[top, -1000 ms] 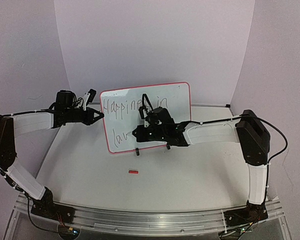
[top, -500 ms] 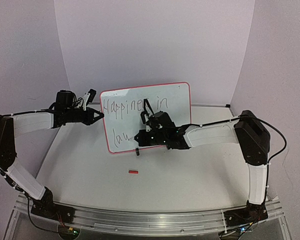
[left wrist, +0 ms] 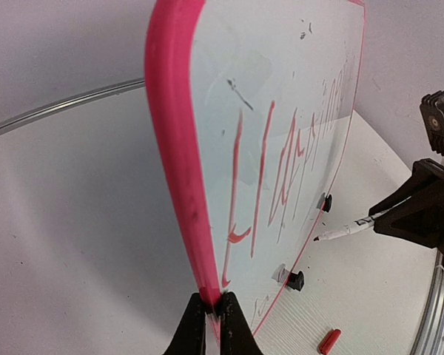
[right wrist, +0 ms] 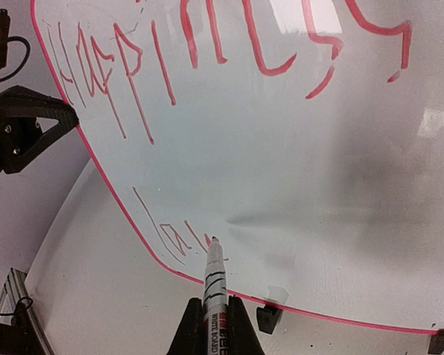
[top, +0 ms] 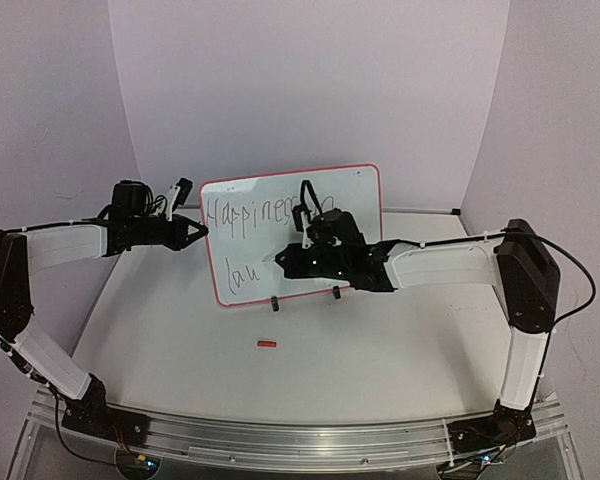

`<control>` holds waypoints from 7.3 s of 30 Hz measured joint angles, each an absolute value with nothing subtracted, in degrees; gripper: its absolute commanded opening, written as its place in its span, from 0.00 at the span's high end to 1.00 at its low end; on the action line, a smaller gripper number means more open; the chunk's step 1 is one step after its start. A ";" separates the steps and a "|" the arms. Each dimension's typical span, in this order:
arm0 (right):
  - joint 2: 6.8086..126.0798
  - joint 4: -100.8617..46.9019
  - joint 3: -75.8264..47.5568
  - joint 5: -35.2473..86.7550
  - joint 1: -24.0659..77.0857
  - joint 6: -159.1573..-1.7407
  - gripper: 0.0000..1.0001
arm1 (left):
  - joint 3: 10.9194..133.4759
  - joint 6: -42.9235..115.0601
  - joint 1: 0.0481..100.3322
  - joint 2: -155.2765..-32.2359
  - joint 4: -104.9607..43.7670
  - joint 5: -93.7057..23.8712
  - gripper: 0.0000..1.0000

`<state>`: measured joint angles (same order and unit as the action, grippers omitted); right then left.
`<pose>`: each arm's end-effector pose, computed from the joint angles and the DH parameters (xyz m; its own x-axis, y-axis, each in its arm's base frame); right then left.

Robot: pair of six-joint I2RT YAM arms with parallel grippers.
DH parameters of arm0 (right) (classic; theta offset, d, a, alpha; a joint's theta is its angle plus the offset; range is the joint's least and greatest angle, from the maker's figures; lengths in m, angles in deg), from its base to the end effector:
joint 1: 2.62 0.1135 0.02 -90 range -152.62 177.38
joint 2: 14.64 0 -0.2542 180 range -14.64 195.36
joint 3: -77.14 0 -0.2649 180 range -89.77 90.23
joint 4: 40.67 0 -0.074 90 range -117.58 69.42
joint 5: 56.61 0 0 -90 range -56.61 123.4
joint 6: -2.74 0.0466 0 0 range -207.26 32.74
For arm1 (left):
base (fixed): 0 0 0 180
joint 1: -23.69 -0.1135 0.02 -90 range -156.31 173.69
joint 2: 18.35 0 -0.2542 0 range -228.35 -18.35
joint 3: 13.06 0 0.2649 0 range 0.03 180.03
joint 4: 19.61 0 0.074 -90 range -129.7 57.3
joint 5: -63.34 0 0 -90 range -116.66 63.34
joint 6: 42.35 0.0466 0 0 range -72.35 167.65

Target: Write a sentence on the whiteboard

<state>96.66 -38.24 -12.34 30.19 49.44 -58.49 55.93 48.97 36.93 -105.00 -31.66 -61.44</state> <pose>0.2874 0.3729 0.2089 -0.6066 0.0035 -0.7950 -0.6013 0.6522 0.4616 0.3396 -0.1072 0.2313 -0.4669 0.1293 -0.8748 0.6813 0.6832 -0.2626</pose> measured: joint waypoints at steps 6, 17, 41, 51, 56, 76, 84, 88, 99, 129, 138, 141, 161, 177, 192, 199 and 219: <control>96.66 -38.27 -12.34 30.33 49.11 -58.46 1.00 | 55.93 48.97 36.93 -105.00 -31.66 -61.44 1.00; 98.52 -38.27 -11.67 29.02 48.13 -57.81 1.00 | 55.93 48.97 36.93 -105.00 -31.66 -61.44 1.00; 101.19 -38.62 -11.23 26.12 48.04 -57.37 1.00 | 55.95 48.97 36.93 -105.14 -31.62 -61.42 1.00; 101.17 -38.43 -11.77 26.55 48.10 -57.87 1.00 | 55.97 48.95 36.91 -105.33 -31.52 -61.44 1.00; 100.98 -38.18 -11.64 27.09 48.19 -58.70 1.00 | 55.97 48.95 36.91 -105.35 -31.29 -61.44 1.00; 99.99 -37.92 -9.99 28.65 48.12 -59.07 1.00 | 55.97 48.95 36.92 -105.35 -31.27 -61.44 1.00; 99.97 -38.15 -13.70 27.54 48.04 -57.60 1.00 | 55.97 48.95 36.92 -105.35 -31.27 -61.46 1.00; 99.99 -37.93 -14.80 27.09 48.04 -56.85 1.00 | 55.97 48.95 36.93 -105.35 -31.27 -61.46 1.00; 103.42 -38.11 -13.15 24.72 49.04 -55.74 1.00 | 55.97 48.95 36.93 -105.35 -31.27 -61.46 1.00; 89.54 -44.80 -20.70 26.63 49.84 -54.48 1.00 | 55.97 48.95 36.93 -105.35 -31.27 -61.51 1.00; 89.49 -44.25 -21.54 26.68 48.34 -55.22 1.00 | 55.97 48.95 36.93 -105.33 -31.27 -61.50 1.00; 89.75 -44.31 -21.49 26.70 47.92 -55.74 1.00 | 55.97 48.95 36.93 -105.33 -31.27 -61.49 1.00; 94.84 -44.13 -15.47 28.43 46.17 -57.87 1.00 | 55.97 48.95 36.92 -105.33 -31.28 -61.46 1.00; 97.02 -43.42 -15.25 26.48 45.52 -56.66 1.00 | 55.97 48.97 36.92 -105.33 -31.27 -61.40 1.00; 97.76 -43.00 -17.80 24.74 45.57 -54.15 1.00 | 55.97 48.97 36.91 -105.33 -31.27 -61.40 1.00; 97.76 -42.99 -17.78 25.17 45.62 -54.46 1.00 | 55.97 48.96 36.92 -105.33 -31.27 -61.40 1.00; 96.02 -43.04 -17.15 28.74 45.76 -55.82 1.00 | 55.97 48.95 36.90 -105.33 -31.27 -61.40 1.00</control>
